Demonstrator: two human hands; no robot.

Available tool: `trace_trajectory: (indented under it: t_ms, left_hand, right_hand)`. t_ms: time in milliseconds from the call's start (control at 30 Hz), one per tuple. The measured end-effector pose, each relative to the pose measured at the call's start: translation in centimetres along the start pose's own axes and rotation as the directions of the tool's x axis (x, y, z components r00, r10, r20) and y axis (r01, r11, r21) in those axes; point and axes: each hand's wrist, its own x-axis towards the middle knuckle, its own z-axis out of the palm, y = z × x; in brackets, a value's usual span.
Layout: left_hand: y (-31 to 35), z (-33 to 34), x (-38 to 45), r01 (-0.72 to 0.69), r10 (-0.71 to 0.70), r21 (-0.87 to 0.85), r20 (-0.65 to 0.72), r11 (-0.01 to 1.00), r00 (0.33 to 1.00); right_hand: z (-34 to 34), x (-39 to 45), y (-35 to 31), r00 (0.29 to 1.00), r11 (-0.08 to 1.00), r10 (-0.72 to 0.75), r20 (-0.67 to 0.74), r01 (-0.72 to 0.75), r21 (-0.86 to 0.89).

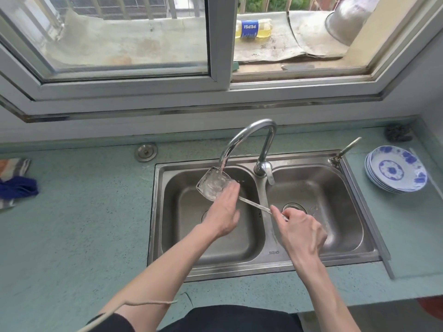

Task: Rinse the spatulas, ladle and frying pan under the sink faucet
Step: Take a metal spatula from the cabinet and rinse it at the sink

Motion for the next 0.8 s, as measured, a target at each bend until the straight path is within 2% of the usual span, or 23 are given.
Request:
trace_trajectory:
  t_ms: [33, 100, 200, 267, 367, 500, 567, 667, 733, 800]
  left_hand:
    - [0.6, 0.0, -0.2, -0.007, 0.009, -0.039, 0.028, 0.999, 1.000]
    - [0.2, -0.4, 0.0, 0.019, -0.019, 0.003, 0.000, 1.000, 1.000]
    - [-2.0, -1.1, 0.2, 0.081, -0.078, 0.303, -0.022, 0.950, 0.997]
    - [-2.7, -1.7, 0.4, 0.078, -0.077, 0.389, -0.018, 0.918, 0.997]
    - [-1.7, -1.9, 0.2, 0.155, -0.152, 0.316, -0.035, 0.936, 0.988]
    - [-0.6, -1.0, -0.1, -0.027, 0.017, 0.087, 0.110, 0.996, 0.994]
    - [-1.5, -1.3, -0.3, -0.074, 0.052, 0.190, 0.115, 0.979, 0.992]
    - [-3.5, -2.2, -0.3, -0.020, -0.002, 0.418, 0.054, 0.908, 0.999]
    - [-3.5, -2.8, -0.3, 0.023, -0.045, 0.460, 0.037, 0.888, 0.998]
    - [-2.4, -2.6, -0.4, 0.086, -0.099, 0.414, 0.008, 0.906, 0.995]
  right_hand:
    - [0.1, 0.0, -0.1, 1.000, 1.000, 0.001, 0.002, -0.001, -0.002]
    - [0.3, 0.0, 0.3, 1.000, 1.000, 0.001, -0.008, -0.001, 0.028]
    - [0.4, -0.1, 1.2, 1.000, 0.998, 0.004, -0.017, -0.003, 0.068]
    - [0.4, -0.4, 1.3, 1.000, 0.997, 0.013, -0.010, -0.012, 0.080]
    - [0.3, -0.6, 0.7, 1.000, 0.996, 0.004, -0.023, -0.002, 0.090]
    - [0.4, -0.6, 0.4, 1.000, 0.999, 0.018, -0.004, -0.018, 0.035]
    - [0.6, -0.7, 1.1, 1.000, 0.998, 0.019, -0.014, -0.018, 0.053]
    - [1.1, -1.0, 2.1, 1.000, 0.996, 0.019, -0.017, -0.018, 0.086]
    - [1.2, -1.1, 2.1, 1.000, 0.995, 0.019, -0.019, -0.017, 0.099]
    - [1.3, -1.1, 1.7, 0.999, 0.993, 0.020, -0.026, -0.017, 0.113]
